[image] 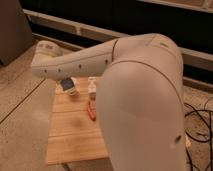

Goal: Place the white sponge in the ceramic bowl

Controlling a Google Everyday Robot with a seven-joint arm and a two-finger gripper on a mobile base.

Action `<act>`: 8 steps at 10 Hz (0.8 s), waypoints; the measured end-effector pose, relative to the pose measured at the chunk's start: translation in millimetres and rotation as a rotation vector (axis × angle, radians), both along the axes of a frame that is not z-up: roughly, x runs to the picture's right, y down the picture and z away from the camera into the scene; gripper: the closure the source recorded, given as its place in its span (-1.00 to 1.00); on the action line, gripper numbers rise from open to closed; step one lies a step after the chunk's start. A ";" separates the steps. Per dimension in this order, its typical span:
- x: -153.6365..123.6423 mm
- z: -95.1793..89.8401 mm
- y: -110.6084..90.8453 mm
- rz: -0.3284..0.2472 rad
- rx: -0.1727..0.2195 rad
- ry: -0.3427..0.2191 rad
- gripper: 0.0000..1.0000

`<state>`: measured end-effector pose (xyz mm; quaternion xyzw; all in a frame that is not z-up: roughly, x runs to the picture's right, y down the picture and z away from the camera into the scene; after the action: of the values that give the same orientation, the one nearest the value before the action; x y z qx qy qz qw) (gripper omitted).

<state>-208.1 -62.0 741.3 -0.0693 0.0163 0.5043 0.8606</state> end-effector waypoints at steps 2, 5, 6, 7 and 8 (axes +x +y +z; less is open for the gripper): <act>38.3 12.5 -4.5 0.106 -0.022 0.046 1.00; 89.2 24.0 3.4 0.230 -0.055 0.105 1.00; 113.6 29.4 12.1 0.292 -0.083 0.136 1.00; 124.2 32.4 19.8 0.328 -0.107 0.153 1.00; 138.9 38.2 35.3 0.379 -0.156 0.189 1.00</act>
<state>-69.2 -26.7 779.5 -0.0898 0.1227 0.6583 0.7372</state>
